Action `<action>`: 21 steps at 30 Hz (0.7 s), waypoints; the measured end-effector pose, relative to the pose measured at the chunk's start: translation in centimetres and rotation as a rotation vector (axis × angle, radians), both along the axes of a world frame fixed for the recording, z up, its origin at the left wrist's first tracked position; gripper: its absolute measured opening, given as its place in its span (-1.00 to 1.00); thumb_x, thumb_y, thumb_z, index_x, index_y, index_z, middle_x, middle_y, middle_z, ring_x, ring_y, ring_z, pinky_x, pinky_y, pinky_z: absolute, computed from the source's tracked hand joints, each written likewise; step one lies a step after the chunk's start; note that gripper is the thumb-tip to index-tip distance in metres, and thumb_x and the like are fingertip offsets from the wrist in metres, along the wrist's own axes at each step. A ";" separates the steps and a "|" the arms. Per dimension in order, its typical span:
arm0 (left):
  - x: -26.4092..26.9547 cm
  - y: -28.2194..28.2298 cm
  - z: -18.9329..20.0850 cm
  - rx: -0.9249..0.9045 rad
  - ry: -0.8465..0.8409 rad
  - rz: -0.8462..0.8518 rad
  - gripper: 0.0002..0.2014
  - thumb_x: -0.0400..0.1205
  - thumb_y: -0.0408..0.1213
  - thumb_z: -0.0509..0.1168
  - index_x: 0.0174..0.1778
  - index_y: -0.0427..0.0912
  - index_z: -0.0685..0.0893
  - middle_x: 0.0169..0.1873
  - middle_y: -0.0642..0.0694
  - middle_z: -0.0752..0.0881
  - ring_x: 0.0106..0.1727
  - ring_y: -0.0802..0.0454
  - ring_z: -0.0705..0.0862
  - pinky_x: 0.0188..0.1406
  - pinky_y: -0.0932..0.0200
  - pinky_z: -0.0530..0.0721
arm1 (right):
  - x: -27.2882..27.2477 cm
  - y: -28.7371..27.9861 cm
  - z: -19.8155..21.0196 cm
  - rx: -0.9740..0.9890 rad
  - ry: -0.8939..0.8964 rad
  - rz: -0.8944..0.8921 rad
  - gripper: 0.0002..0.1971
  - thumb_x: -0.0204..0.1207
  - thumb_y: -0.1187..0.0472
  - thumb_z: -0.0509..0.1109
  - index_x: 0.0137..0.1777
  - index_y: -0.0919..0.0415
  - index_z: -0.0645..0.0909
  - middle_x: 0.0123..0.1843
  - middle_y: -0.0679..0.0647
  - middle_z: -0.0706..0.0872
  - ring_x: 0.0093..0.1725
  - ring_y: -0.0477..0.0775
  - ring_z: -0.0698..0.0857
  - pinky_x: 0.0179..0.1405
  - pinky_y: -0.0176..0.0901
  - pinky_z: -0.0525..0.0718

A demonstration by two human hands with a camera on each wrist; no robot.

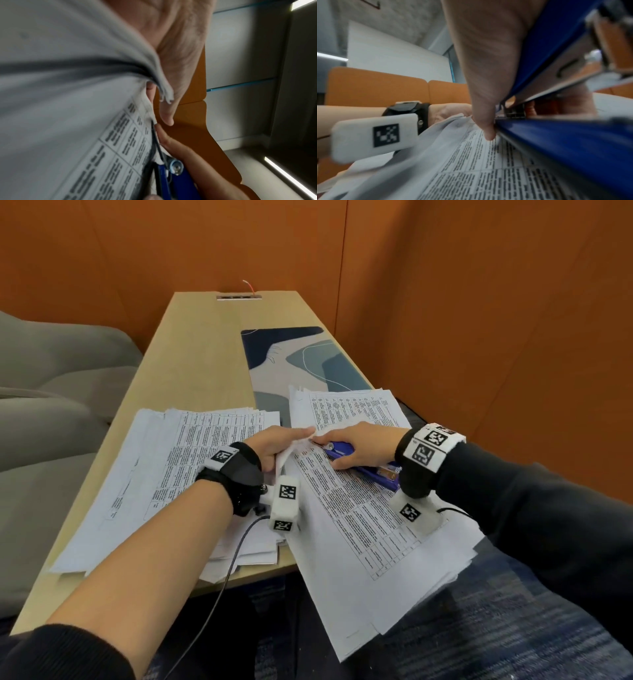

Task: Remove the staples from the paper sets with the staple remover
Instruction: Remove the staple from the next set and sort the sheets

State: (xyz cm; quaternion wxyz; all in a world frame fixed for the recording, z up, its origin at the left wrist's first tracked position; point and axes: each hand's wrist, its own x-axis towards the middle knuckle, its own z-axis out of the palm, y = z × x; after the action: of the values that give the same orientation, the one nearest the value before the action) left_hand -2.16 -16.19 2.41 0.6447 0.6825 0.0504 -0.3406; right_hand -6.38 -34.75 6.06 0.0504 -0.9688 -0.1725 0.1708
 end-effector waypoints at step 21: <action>1.9 -8.8 8.2 0.693 -0.633 -0.244 -0.57 0.59 -0.14 0.39 0.30 -0.32 0.66 0.27 -0.28 0.68 0.28 -0.25 0.65 0.22 0.00 0.61 | -4.5 -7.0 5.0 -0.314 -0.322 -0.152 -0.39 0.70 0.12 0.23 0.67 -0.25 0.11 -0.19 0.01 0.62 -0.43 -0.04 0.45 -0.53 -0.20 0.34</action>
State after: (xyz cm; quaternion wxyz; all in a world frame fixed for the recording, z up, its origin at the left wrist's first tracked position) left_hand -0.23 -25.00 10.61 0.3183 0.9282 -0.1181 -0.1523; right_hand -10.86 -41.71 11.07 -0.1161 -0.9897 -0.0760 0.0347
